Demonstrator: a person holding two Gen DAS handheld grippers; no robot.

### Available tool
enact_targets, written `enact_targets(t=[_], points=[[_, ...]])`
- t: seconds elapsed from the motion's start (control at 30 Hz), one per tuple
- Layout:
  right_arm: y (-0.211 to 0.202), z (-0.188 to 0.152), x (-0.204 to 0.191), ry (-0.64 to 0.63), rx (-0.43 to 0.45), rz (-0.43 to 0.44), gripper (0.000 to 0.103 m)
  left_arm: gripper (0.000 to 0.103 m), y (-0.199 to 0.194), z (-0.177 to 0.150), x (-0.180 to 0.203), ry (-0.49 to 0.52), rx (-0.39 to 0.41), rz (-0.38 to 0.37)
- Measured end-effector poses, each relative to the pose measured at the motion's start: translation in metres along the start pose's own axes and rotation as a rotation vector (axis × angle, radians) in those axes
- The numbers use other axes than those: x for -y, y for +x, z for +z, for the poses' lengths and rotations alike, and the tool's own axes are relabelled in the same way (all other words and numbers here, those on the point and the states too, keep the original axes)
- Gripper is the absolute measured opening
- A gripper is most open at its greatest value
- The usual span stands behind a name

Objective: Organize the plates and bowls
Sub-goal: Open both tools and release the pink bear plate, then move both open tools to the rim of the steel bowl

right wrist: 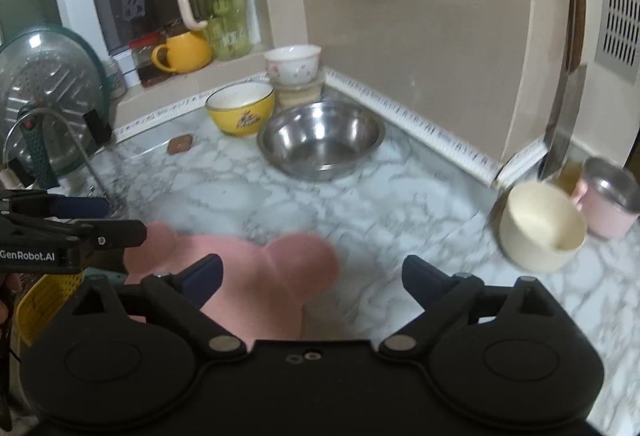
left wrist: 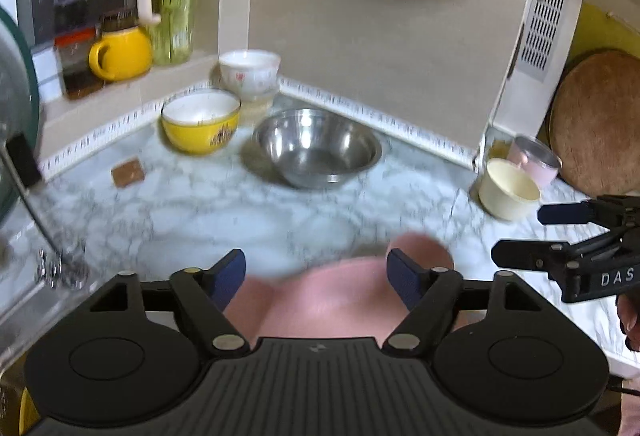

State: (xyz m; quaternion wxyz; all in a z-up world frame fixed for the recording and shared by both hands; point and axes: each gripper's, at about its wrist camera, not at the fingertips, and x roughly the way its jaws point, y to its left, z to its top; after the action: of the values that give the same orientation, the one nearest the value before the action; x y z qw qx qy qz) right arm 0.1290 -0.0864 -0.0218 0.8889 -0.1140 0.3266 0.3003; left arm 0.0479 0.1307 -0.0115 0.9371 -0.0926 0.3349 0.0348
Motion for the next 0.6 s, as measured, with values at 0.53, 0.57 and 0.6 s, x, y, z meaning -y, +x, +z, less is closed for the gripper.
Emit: enact_targets(t=[0.53,0.57,0.6], points=[[0.025,0.045,0.031,-0.006,0.141,-0.092,0.103,0.078,0.065,0.056,0.006,0.011,0.028,0.06],[0.03,0.049,0.032,-0.025,0.132,-0.103,0.103,0.078,0.068,0.058,0.006,0.011,0.027,0.065],[0.035,0.053,0.032,-0.046,0.115,-0.115,0.103,0.078,0.074,0.063,0.006,0.014,0.026,0.071]])
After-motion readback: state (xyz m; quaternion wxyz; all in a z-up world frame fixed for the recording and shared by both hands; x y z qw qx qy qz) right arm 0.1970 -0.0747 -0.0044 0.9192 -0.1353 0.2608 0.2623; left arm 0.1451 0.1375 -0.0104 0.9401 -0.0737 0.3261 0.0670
